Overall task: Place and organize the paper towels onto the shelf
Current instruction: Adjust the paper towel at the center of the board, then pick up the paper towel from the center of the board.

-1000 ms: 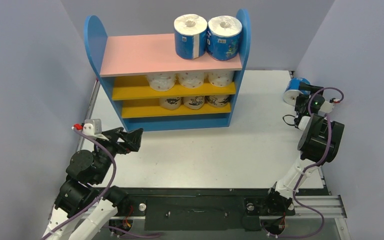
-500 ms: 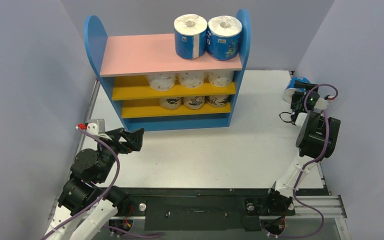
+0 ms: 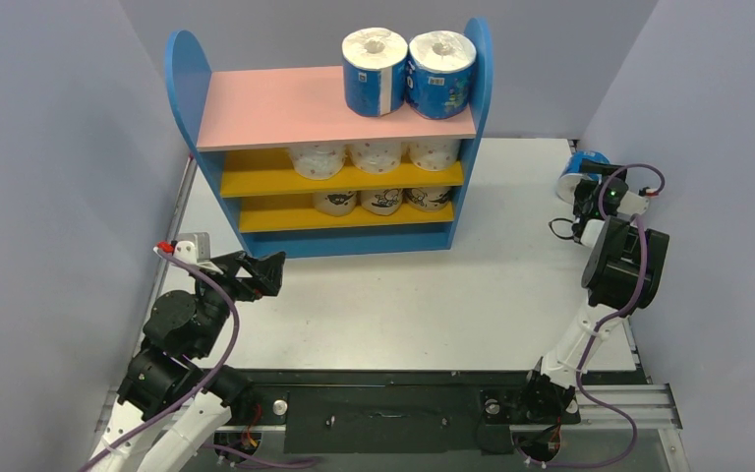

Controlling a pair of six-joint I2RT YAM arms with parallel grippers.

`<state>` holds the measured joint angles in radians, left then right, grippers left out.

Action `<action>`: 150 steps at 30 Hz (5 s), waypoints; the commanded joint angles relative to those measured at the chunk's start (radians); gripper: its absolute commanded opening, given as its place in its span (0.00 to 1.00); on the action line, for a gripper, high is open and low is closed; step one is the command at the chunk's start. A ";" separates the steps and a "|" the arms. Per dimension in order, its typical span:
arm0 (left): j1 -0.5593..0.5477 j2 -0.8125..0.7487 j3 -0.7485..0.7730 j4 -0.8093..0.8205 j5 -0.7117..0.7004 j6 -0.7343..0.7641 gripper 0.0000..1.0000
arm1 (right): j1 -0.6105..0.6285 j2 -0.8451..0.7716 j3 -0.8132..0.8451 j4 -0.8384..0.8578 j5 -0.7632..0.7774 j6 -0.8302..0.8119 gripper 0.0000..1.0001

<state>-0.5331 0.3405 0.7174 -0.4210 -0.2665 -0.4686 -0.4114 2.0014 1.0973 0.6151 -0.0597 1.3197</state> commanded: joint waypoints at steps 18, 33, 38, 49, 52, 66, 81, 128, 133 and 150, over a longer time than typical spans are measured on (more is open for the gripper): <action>0.002 0.007 -0.021 0.036 -0.031 -0.011 0.96 | 0.006 0.101 0.151 -0.052 0.057 -0.067 0.45; 0.003 -0.043 -0.003 -0.001 -0.034 -0.021 0.96 | 0.087 -0.193 -0.075 -0.012 0.106 -0.123 0.15; -0.002 -0.080 0.003 -0.024 -0.034 -0.041 0.96 | 0.177 -0.475 -0.232 -0.133 0.174 -0.173 0.11; -0.043 -0.137 -0.001 -0.029 -0.004 -0.105 0.96 | 0.471 -1.295 -0.449 -0.890 0.453 -0.335 0.05; -0.044 -0.141 -0.014 -0.010 0.006 -0.128 0.96 | 0.565 -1.464 -0.409 -1.151 0.514 -0.352 0.05; -0.044 -0.079 -0.056 0.043 0.129 -0.247 0.96 | 0.648 -1.496 -0.039 -1.703 0.151 -0.675 0.05; -0.044 0.114 -0.015 0.035 0.239 -0.290 0.96 | 1.490 -1.087 0.133 -1.712 0.709 -0.675 0.06; -0.296 0.397 -0.008 -0.129 0.113 -0.368 0.96 | 1.856 -0.821 0.008 -1.324 0.721 -0.738 0.81; -0.445 0.542 0.046 -0.114 0.043 -0.403 0.96 | 1.685 -1.160 -0.224 -1.201 0.726 -0.599 0.81; -0.484 0.834 0.184 -0.151 0.014 -0.312 0.90 | 1.573 -1.267 -0.407 -1.092 0.642 -0.517 0.78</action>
<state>-1.0130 1.1374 0.8577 -0.5858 -0.2512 -0.8165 1.1652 0.7452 0.7006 -0.5316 0.5789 0.7799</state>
